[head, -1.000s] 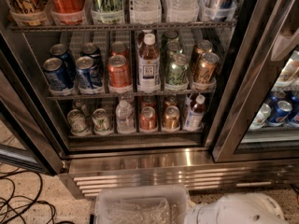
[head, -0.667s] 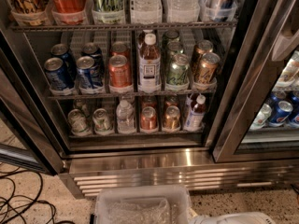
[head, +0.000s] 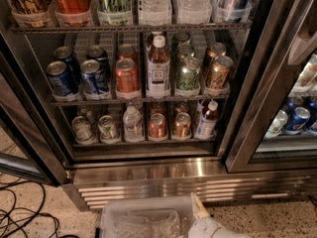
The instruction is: Pick water bottle from bottom shelf of fridge
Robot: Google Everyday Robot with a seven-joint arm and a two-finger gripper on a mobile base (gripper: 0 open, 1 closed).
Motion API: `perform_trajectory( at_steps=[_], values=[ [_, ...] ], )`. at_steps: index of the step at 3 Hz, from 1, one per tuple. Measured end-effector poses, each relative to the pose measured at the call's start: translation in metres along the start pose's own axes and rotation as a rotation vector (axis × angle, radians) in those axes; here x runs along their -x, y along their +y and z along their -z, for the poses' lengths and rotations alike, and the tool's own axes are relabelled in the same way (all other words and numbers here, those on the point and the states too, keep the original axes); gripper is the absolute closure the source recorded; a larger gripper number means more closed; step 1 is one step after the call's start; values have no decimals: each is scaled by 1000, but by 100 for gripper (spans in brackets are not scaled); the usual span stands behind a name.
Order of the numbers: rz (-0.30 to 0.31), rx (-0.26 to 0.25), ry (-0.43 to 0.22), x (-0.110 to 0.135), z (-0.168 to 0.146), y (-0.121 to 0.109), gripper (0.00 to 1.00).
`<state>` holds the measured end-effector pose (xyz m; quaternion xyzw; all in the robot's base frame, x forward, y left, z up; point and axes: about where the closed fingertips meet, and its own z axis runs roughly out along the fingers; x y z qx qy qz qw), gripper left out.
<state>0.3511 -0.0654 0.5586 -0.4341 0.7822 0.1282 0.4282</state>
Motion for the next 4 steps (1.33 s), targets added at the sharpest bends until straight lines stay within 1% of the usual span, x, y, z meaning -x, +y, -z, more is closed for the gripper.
perform_trajectory(
  at_steps=[1, 2, 3, 4],
  values=[
    [-13, -164, -251, 41, 5, -20, 0],
    [-68, -297, -406, 51, -2, -38, 0],
    [-69, -297, -406, 51, -2, -38, 0],
    [-110, -292, -399, 36, -5, -25, 0]
  ],
)
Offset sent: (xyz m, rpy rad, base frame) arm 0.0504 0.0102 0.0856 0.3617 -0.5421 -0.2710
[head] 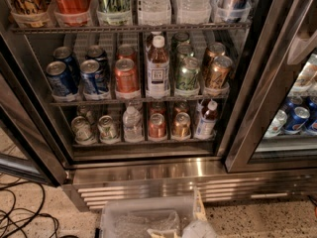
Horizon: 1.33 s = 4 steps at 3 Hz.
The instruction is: Pick water bottle from bottom shelf of fridge
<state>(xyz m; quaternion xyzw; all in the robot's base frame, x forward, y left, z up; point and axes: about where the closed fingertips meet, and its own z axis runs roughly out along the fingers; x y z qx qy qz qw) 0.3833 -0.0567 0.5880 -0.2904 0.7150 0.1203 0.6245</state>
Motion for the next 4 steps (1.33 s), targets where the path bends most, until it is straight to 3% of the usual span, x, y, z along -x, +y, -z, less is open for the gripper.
perform_trajectory(
  at_steps=[1, 2, 3, 4],
  values=[
    [12, -30, -67, -14, -5, 15, 0],
    [18, -147, -268, 9, -29, 3, 0],
    [-49, -247, -463, 33, -57, -10, 0],
    [-159, -225, -557, 42, -80, -2, 0]
  ],
)
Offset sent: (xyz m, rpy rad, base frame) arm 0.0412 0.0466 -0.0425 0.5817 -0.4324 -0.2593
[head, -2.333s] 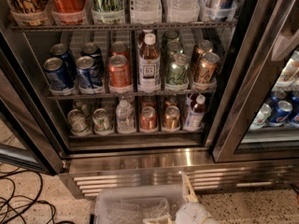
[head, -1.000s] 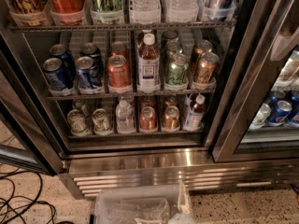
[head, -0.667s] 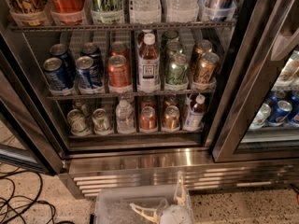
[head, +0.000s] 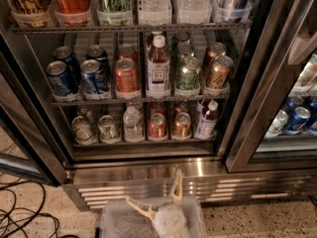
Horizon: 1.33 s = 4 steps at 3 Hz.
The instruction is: Pick water bottle from bottom shelf of fridge
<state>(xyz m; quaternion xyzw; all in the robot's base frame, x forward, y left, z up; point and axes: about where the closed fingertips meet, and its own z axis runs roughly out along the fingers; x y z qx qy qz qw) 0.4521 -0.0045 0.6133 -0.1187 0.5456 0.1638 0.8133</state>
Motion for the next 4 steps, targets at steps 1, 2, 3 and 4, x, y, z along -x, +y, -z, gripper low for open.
perform_trajectory(
  at_steps=[1, 2, 3, 4],
  values=[
    [-83, 98, -31, 3, -25, 28, 0],
    [-85, 154, -57, 28, -69, 52, 0],
    [-79, 134, -41, 33, -88, 53, 0],
    [-37, 120, -25, 48, -113, 69, 0]
  ],
)
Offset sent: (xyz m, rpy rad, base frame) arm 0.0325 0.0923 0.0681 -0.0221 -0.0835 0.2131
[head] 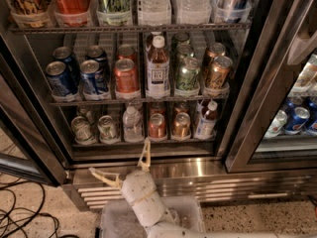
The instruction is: Pick water bottle from bottom shelf of fridge
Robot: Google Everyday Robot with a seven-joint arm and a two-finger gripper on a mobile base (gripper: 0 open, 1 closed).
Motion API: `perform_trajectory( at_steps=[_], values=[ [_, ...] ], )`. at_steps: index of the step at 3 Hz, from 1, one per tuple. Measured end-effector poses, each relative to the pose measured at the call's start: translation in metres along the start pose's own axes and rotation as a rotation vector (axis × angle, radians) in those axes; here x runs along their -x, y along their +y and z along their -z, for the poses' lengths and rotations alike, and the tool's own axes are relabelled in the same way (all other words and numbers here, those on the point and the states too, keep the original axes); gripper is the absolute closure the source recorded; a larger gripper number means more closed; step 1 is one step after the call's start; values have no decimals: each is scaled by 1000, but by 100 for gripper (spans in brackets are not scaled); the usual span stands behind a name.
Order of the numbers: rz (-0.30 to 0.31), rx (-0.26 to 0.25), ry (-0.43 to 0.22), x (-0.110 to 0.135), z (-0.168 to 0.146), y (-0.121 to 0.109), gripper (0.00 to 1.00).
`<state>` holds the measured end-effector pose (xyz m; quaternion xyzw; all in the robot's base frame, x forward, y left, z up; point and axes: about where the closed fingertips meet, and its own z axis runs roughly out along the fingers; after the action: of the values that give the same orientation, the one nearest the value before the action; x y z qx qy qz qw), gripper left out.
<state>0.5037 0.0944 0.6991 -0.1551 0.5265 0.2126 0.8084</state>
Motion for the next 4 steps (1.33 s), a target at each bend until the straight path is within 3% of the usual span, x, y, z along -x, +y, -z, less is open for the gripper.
perform_trajectory(
  at_steps=[2, 3, 4],
  values=[
    [170, -35, 179, -30, -42, 17, 6],
    [155, -80, 275, -60, -45, 10, 17],
    [64, -158, 329, -87, -40, -6, 29]
  ],
)
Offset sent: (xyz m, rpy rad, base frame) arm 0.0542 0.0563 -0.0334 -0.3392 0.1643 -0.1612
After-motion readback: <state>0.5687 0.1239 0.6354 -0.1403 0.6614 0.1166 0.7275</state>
